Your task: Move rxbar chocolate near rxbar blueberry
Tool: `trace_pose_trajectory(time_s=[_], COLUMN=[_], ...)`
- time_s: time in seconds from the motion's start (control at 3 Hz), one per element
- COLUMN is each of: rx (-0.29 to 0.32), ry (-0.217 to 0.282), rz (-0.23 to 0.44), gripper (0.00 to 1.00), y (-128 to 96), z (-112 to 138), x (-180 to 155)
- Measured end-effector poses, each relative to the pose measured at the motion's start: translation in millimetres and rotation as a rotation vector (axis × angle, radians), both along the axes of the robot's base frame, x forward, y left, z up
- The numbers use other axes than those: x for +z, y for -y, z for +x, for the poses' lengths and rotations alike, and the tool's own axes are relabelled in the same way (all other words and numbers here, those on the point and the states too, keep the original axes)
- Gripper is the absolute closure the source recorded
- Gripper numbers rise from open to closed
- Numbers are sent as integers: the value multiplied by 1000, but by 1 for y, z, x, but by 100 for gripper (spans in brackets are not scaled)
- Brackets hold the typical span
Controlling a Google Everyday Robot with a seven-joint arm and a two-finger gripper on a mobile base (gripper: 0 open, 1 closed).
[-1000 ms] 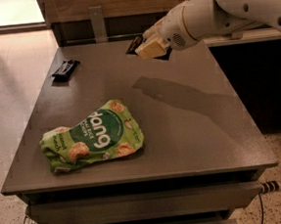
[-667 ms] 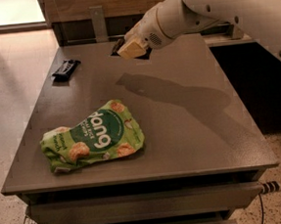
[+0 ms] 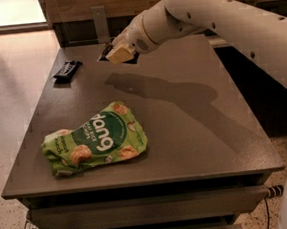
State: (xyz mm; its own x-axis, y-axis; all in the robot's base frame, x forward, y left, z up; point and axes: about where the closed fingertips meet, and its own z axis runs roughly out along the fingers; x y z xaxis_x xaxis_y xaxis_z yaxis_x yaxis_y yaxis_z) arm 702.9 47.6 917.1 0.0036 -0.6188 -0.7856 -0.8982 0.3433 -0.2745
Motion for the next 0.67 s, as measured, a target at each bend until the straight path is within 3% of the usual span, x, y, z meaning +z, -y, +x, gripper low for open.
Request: trace_pose_trajectory(time_s=[0.33,0.67], rx=[-27,-85], ry=[-14,-34], rz=[-15,-34], gripper=[100,100], y=[-7,-21], z=[16,55], x=[-9,-30])
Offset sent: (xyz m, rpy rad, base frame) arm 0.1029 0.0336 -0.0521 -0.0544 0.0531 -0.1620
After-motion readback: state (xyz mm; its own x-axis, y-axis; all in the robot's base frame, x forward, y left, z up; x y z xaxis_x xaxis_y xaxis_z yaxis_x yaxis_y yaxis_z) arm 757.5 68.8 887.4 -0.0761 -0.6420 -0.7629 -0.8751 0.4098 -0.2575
